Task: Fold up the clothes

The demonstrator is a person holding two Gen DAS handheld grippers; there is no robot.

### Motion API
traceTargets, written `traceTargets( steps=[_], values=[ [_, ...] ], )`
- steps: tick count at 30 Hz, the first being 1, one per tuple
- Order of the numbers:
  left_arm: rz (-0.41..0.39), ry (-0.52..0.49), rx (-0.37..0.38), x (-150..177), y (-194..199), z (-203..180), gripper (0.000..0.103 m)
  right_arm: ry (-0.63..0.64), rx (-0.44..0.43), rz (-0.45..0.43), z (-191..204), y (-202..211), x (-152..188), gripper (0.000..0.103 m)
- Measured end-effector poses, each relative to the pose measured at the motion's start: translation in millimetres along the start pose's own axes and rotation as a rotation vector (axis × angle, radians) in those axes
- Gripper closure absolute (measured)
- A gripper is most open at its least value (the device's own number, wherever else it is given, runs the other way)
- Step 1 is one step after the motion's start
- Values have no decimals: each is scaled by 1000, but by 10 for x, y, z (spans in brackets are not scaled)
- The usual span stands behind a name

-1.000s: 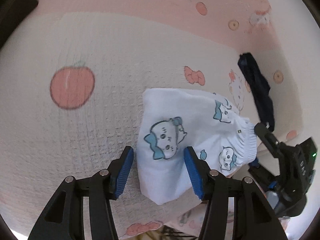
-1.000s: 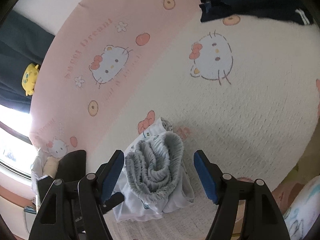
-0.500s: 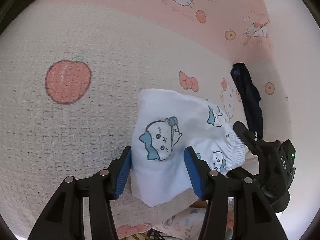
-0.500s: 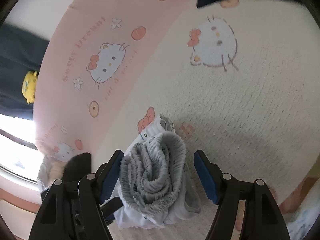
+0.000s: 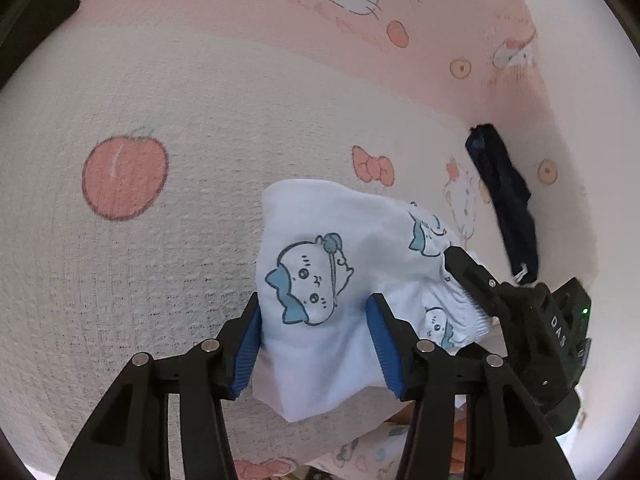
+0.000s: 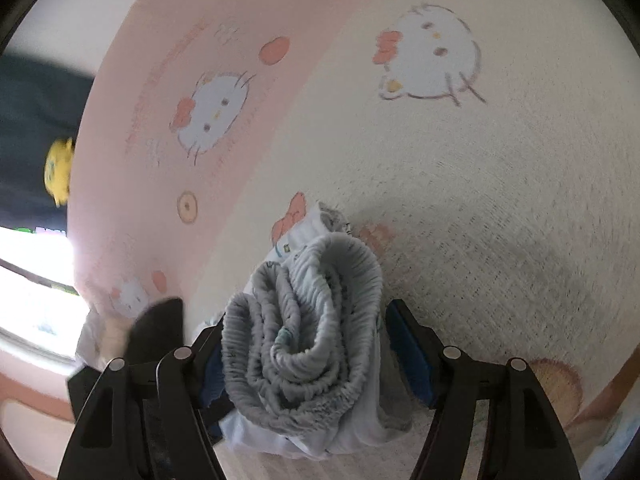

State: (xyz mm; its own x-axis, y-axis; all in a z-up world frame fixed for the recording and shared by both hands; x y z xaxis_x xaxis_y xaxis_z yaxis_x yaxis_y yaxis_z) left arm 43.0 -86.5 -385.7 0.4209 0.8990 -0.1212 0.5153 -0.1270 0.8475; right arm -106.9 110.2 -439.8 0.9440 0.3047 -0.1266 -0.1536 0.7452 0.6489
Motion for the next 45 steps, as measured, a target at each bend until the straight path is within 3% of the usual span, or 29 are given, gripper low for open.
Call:
traceTargets(
  steps=[3, 9, 14, 21, 26, 35, 45],
  values=[
    [-3, -42, -41, 1, -1, -119, 55, 7, 33, 2, 24, 1, 2, 50],
    [-11, -123, -142, -39, -99, -261, 67, 48, 45, 7, 51, -12, -17, 57],
    [-35, -127, -145, -69, -4, -280, 78, 72, 52, 2, 74, 45, -7, 62],
    [-97, -181, -130, -64, 247, -435, 80, 69, -10, 17, 168, 135, 59, 63],
    [-120, -174, -49, -48, 450, -406, 80, 128, -16, 22, 385, 202, 143, 63],
    [-171, -171, 75, -15, 772, -363, 80, 228, 17, -69, 788, 556, 251, 63],
    [-317, -172, 191, 7, 1482, -207, 80, 443, 102, -154, 1654, 824, 376, 63]
  ],
)
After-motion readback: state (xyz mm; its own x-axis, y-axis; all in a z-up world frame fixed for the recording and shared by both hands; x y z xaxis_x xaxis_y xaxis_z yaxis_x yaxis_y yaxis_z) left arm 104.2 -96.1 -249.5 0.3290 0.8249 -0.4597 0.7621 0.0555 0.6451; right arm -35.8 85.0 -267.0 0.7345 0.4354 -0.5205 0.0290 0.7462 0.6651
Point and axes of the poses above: each gripper's, at about its wrist camera, not at the fingertips, and y roughly against the way its jaws point, z to its left, x to its underside, the point moved 1 cm from there along -y, roughly the way its jaws point, and after that the axes turned 8 degrees about z, right-handed, at the moved point
